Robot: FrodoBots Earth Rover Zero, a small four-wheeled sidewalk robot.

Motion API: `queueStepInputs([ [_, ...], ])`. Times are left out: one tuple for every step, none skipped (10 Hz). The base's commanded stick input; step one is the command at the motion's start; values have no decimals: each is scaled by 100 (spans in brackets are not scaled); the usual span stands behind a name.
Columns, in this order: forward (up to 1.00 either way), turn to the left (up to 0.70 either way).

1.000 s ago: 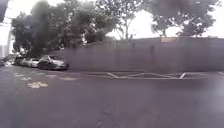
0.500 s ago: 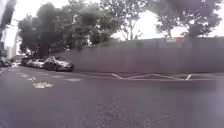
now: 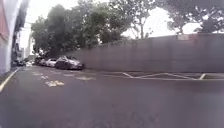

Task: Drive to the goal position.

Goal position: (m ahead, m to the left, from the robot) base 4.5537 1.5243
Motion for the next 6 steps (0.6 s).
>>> queueStepInputs([
  [0,24],
  [0,24],
  [0,24],
  [0,24],
  [0,24],
  [0,23],
])
